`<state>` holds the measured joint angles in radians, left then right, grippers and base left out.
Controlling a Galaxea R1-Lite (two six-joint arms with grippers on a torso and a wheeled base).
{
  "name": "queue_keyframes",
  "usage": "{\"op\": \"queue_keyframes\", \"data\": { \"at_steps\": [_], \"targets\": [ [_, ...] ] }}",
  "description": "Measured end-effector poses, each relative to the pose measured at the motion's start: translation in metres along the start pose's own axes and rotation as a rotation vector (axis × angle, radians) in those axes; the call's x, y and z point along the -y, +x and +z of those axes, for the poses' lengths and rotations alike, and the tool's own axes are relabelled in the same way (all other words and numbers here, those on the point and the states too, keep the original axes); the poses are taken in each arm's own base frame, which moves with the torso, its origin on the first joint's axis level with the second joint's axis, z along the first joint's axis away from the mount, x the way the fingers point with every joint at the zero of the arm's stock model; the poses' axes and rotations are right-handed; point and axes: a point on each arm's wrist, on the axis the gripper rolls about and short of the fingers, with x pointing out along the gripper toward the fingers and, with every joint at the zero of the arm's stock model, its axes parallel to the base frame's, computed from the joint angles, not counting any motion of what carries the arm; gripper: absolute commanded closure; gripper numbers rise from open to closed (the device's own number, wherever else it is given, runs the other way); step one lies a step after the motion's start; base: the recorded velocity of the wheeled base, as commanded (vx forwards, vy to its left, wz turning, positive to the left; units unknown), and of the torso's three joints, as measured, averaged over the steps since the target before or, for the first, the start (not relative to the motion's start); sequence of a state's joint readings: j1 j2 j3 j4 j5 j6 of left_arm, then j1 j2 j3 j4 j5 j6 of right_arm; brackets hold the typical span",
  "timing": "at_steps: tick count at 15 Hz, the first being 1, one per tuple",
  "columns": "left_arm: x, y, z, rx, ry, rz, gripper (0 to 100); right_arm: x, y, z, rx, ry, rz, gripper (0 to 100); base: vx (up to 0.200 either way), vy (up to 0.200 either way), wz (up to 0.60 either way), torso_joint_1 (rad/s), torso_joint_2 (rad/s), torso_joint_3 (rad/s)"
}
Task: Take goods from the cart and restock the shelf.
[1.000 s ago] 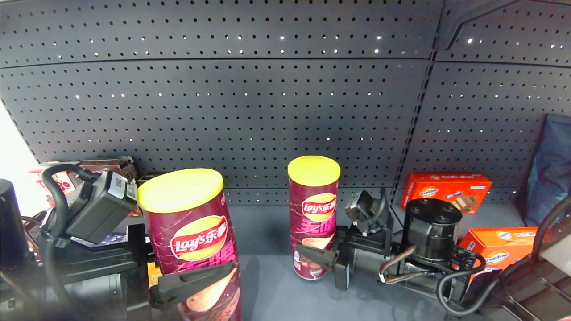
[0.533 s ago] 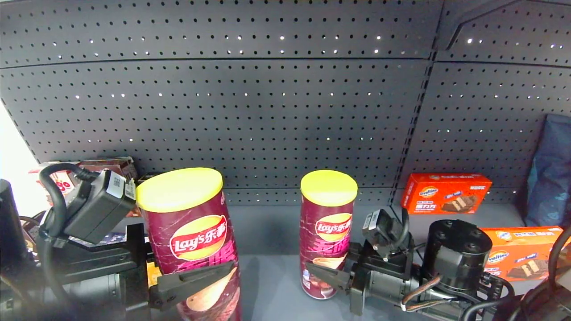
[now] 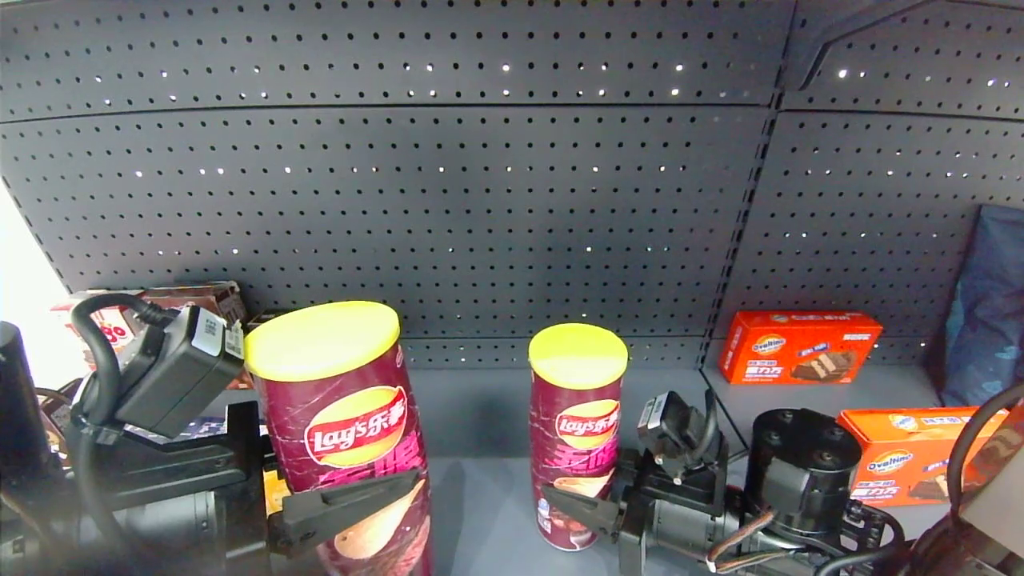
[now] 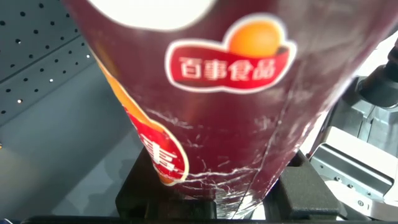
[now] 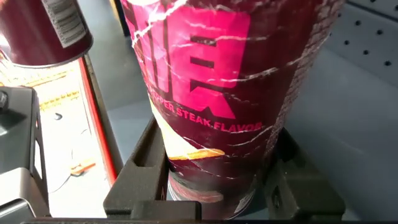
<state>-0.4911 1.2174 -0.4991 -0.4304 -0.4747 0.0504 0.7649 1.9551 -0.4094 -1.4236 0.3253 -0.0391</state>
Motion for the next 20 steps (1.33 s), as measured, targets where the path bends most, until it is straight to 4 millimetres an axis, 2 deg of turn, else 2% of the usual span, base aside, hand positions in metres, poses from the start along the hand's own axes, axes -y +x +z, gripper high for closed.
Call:
{"op": "queue_keyframes", "data": {
  "at_steps": [7, 8, 15, 18, 20],
  "targets": [
    [0.0, 0.0, -0.001, -0.004, -0.004, 0.0, 100, -0.003, 0.002, -0.002, 0.002, 0.005, 0.008, 100, 0.0, 0.0, 0.0, 0.0, 0.0, 0.0],
    [0.0, 0.0, -0.001, -0.005, -0.004, 0.001, 100, -0.002, 0.003, -0.003, -0.001, 0.006, 0.005, 0, 0.0, 0.0, 0.0, 0.0, 0.0, 0.0],
    [0.0, -0.001, -0.008, -0.021, -0.013, 0.001, 100, -0.001, -0.003, -0.011, -0.038, 0.017, -0.053, 0, 0.0, 0.0, 0.0, 0.0, 0.0, 0.0],
    [0.001, -0.002, -0.008, -0.02, -0.012, 0.0, 100, -0.005, -0.016, -0.006, -0.026, 0.014, -0.058, 0, 0.0, 0.0, 0.0, 0.0, 0.0, 0.0],
    [0.002, -0.004, -0.01, -0.021, -0.015, 0.004, 100, -0.01, -0.033, -0.001, -0.019, 0.012, -0.074, 0, 0.0, 0.0, 0.0, 0.0, 0.0, 0.0]
  ]
}}
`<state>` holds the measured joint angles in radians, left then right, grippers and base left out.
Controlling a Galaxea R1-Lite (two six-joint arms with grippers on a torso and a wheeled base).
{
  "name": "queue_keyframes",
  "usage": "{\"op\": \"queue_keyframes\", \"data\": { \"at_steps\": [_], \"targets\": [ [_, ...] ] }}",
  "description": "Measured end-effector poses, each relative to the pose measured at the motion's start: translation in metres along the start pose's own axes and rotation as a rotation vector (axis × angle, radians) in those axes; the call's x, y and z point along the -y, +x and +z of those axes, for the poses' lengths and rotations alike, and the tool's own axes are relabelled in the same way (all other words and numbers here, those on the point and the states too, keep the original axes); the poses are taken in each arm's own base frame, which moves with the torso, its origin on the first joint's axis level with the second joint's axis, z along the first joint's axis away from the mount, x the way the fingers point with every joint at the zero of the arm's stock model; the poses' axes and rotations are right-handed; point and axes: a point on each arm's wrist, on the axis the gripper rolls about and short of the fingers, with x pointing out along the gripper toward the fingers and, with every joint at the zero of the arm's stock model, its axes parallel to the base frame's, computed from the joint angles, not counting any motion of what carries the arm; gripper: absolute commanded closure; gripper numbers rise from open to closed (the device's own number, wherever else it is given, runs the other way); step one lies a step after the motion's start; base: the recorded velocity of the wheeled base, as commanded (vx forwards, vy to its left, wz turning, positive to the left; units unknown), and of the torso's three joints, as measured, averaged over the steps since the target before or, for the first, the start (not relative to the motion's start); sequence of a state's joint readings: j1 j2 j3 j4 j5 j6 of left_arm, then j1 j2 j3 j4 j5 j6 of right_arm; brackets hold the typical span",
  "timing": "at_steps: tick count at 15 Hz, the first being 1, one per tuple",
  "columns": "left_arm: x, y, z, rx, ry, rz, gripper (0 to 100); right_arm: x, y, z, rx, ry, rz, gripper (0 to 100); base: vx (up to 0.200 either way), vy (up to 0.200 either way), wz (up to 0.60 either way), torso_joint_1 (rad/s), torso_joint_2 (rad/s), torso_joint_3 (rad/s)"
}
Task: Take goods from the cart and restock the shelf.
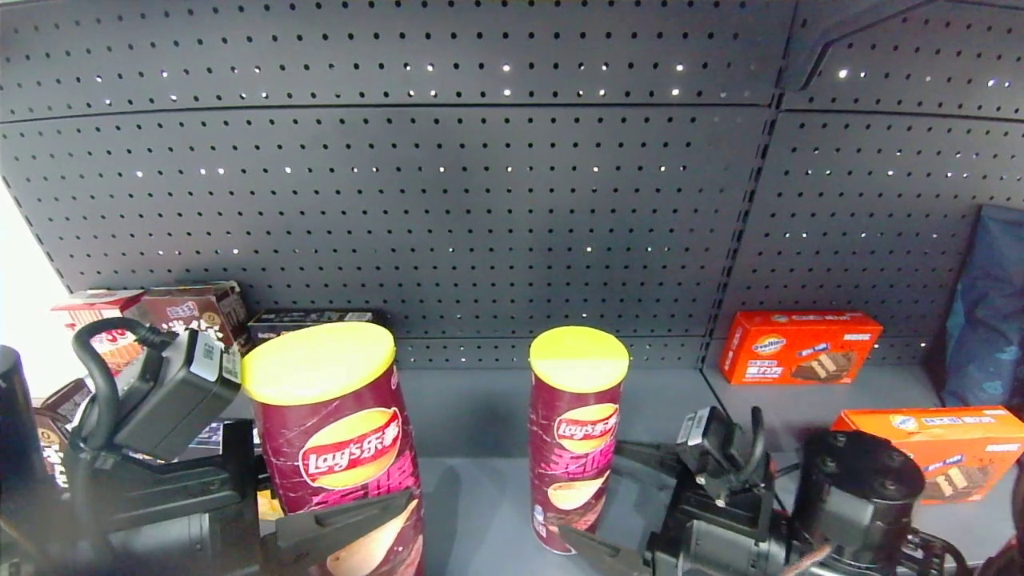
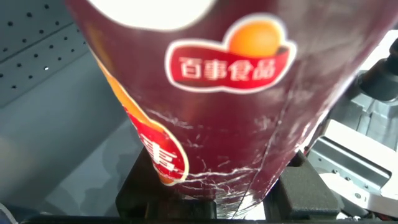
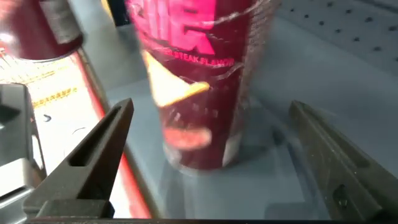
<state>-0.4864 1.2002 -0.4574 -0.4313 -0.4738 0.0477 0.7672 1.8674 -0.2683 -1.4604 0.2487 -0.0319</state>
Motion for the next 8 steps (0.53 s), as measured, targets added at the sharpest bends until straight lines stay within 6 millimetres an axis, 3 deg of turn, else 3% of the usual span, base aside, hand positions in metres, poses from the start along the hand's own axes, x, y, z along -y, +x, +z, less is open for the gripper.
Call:
{"op": "queue_keyframes", "data": {
  "at_steps": [5, 8],
  "targets": [
    [0.003, -0.005, -0.009, -0.012, -0.005, 0.012, 100, 0.004, -0.074, 0.028, 0.077, -0.025, -0.141, 0, 0.0, 0.0, 0.0, 0.0, 0.0, 0.0],
    [0.004, -0.006, -0.008, -0.009, -0.001, 0.019, 100, 0.01, -0.122, 0.035, 0.072, -0.018, -0.364, 0, 0.0, 0.0, 0.0, 0.0, 0.0, 0.0]
  ]
}}
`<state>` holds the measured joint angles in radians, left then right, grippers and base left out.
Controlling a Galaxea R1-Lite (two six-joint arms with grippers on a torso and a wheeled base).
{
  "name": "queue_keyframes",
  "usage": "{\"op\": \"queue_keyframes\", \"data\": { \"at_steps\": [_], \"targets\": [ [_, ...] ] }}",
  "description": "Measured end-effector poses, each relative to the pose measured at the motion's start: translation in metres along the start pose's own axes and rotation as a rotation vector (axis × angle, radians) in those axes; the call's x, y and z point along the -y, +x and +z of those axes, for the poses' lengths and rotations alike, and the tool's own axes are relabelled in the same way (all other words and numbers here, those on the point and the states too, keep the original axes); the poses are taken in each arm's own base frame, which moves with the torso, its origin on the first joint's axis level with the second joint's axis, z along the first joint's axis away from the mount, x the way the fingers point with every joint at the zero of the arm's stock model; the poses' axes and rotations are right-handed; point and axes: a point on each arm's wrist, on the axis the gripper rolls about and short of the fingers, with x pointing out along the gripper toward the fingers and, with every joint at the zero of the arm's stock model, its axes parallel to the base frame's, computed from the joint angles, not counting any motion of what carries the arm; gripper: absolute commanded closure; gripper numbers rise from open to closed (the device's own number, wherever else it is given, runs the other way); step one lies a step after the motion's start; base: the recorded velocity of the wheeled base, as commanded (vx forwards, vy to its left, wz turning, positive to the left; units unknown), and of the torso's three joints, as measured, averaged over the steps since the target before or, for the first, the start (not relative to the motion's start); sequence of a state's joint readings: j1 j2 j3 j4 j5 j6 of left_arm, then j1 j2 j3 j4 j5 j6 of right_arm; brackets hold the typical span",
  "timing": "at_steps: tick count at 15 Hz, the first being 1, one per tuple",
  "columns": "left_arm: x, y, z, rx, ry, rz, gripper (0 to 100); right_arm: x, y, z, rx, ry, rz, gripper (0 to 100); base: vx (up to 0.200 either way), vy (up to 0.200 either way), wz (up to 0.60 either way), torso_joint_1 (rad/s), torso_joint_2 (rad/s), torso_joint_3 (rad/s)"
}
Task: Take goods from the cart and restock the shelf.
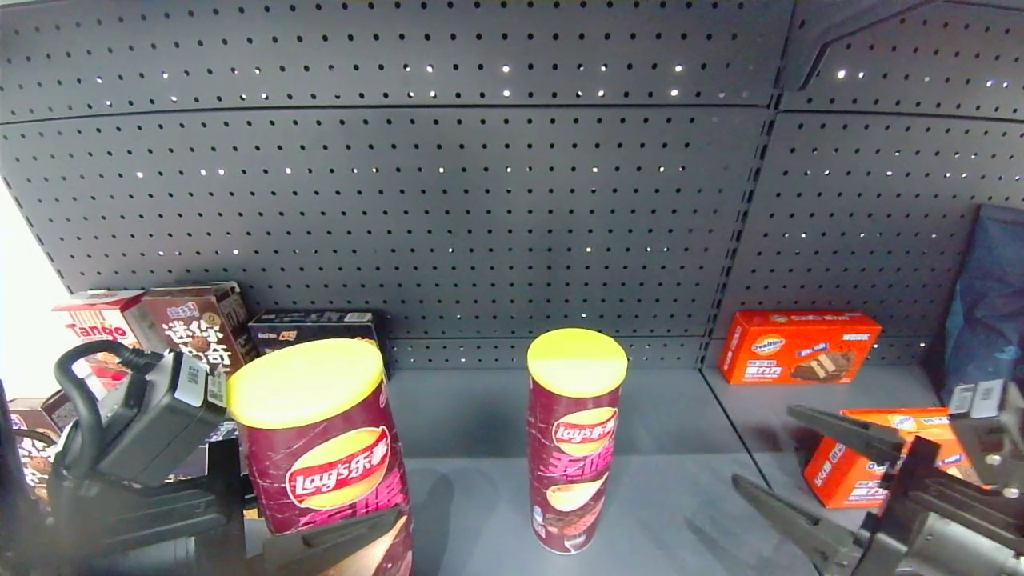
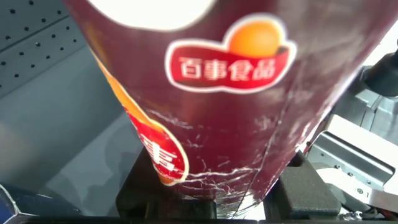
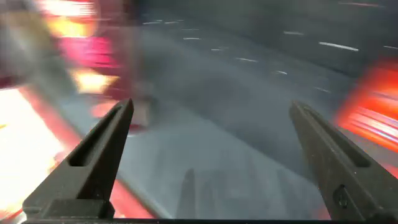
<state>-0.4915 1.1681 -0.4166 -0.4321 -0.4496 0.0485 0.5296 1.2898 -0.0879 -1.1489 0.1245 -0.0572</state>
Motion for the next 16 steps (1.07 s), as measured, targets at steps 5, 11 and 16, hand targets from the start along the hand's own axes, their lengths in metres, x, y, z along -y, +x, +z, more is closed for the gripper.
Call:
{"op": "queue_keyframes", "data": {
  "at_steps": [5, 11, 16],
  "targets": [
    [0.0, -0.001, 0.002, 0.007, 0.004, 0.006, 100, 0.019, -0.054, 0.0, 0.05, -0.031, -0.335, 0, 0.0, 0.0, 0.0, 0.0, 0.0, 0.0],
    [0.0, -0.002, 0.002, 0.013, 0.008, 0.04, 100, 0.01, -0.099, -0.016, -0.014, -0.015, -0.51, 0, 0.0, 0.0, 0.0, 0.0, 0.0, 0.0],
    [0.001, -0.004, 0.003, 0.024, 0.014, 0.035, 100, -0.014, -0.147, -0.056, -0.107, -0.006, -0.667, 0, 0.0, 0.0, 0.0, 0.0, 0.0, 0.0]
  ]
}}
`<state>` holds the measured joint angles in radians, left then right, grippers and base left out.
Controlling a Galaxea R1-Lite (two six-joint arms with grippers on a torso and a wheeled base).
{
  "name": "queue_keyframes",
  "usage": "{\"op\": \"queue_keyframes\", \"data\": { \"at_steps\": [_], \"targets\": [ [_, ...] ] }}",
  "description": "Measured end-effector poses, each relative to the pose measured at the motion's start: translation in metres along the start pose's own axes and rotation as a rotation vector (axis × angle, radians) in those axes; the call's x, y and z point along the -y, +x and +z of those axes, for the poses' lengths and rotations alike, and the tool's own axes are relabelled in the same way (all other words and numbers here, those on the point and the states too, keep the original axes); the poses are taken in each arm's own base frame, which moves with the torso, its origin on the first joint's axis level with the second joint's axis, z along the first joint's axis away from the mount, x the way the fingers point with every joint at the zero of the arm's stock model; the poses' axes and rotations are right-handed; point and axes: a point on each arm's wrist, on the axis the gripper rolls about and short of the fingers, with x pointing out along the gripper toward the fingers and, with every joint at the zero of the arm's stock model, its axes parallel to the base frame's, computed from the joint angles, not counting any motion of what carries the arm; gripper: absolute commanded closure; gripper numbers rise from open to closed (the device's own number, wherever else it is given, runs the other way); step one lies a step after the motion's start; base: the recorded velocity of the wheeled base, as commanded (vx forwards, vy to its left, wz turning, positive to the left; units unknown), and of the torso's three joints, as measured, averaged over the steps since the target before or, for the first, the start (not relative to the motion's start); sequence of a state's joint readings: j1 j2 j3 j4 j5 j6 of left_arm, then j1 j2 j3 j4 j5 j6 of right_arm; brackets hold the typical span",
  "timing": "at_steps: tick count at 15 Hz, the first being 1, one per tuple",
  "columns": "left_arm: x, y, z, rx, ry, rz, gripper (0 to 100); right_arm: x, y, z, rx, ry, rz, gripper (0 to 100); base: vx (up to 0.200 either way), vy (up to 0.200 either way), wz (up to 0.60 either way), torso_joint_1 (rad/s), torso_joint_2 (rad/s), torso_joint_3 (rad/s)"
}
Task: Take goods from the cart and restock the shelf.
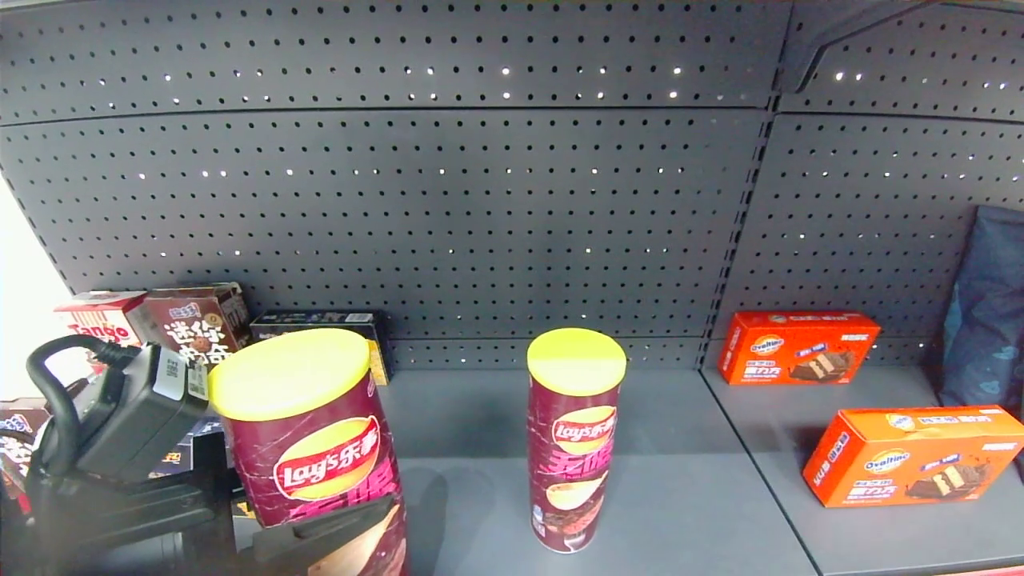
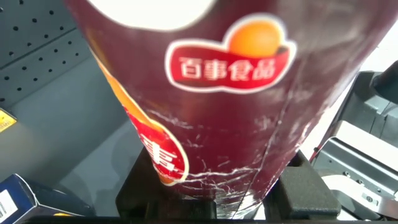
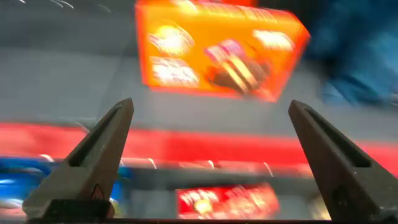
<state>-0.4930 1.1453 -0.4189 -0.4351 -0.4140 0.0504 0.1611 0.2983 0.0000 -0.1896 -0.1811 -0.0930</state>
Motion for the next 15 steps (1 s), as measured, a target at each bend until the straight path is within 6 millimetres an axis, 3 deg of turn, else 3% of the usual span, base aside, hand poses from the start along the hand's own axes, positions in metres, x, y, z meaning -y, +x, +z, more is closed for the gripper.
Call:
{"op": "queue_keyframes", "data": {
  "at_steps": [3, 9, 15],
  "targets": [
    [0.002, -0.003, 0.0, 0.009, 0.004, -0.003, 100, 0.003, -0.014, -0.014, 0.021, -0.051, -0.114, 0, 0.0, 0.0, 0.0, 0.0, 0.0, 0.0],
    [0.004, -0.008, -0.002, 0.018, 0.007, -0.007, 100, -0.004, -0.019, -0.015, 0.121, -0.028, 0.241, 0, 0.0, 0.0, 0.0, 0.0, 0.0, 0.0],
    [0.006, -0.01, -0.003, 0.021, 0.009, -0.015, 100, -0.005, -0.019, -0.023, 0.036, 0.098, 0.23, 0, 0.0, 0.0, 0.0, 0.0, 0.0, 0.0]
  ]
}}
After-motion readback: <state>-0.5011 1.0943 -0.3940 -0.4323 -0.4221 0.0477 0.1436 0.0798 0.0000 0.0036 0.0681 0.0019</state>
